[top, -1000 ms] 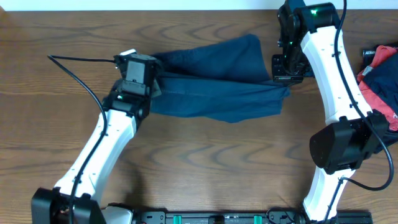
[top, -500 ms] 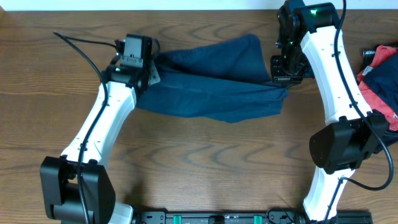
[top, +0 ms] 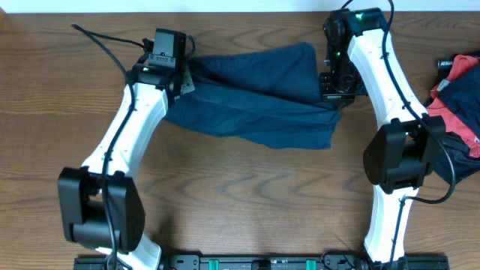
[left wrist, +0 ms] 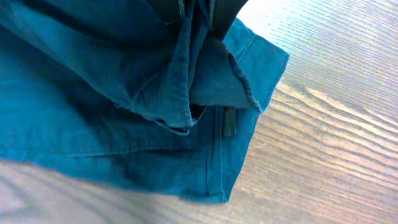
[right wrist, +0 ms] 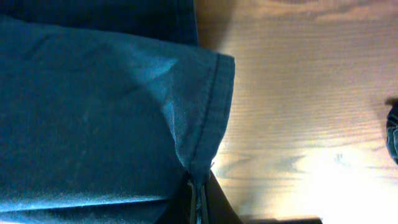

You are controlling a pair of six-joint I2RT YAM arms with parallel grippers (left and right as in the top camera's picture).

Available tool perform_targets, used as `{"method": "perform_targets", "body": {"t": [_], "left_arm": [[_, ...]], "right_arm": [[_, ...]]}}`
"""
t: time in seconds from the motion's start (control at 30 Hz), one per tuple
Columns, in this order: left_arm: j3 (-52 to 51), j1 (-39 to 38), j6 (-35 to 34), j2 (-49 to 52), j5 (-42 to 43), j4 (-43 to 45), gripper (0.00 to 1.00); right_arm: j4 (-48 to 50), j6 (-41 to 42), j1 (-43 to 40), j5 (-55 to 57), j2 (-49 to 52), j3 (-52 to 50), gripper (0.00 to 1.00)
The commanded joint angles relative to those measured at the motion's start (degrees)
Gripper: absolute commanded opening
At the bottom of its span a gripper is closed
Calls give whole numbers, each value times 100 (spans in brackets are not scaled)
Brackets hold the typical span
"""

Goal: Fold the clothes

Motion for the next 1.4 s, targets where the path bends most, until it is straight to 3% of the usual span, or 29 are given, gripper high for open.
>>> {"method": "perform_targets", "body": {"t": [0.0, 0.7, 0.87, 0.9, 0.93, 0.97, 1.0, 1.07, 1.37], "left_arm": [[162, 94, 116, 190, -236, 46, 6], [162, 94, 116, 361, -236, 697, 6], [162, 94, 116, 463, -234, 1080, 15], [162, 94, 114, 516, -229, 1228, 28], [160, 92, 116, 562, -229, 1344, 54], [162, 90, 116, 605, -212, 1414, 69], [162, 87, 116, 651, -186, 1467, 70], [160, 87, 116, 734, -173, 1510, 98], [162, 63, 116, 767, -129, 1421, 98]], "right_arm": [[68, -96, -61, 293, -37, 140, 1], [1899, 444, -66, -85, -37, 142, 1], [2374, 575, -68, -337, -37, 142, 2], [2481, 597, -68, -402, -37, 142, 12], [2592, 619, -68, -479, -37, 142, 39], [2669, 643, -68, -546, -37, 142, 90], [2715, 667, -68, -584, -37, 142, 99], [2732, 702, -68, -592, -37, 142, 99], [2542, 693, -101, -601, -37, 142, 99]]}}
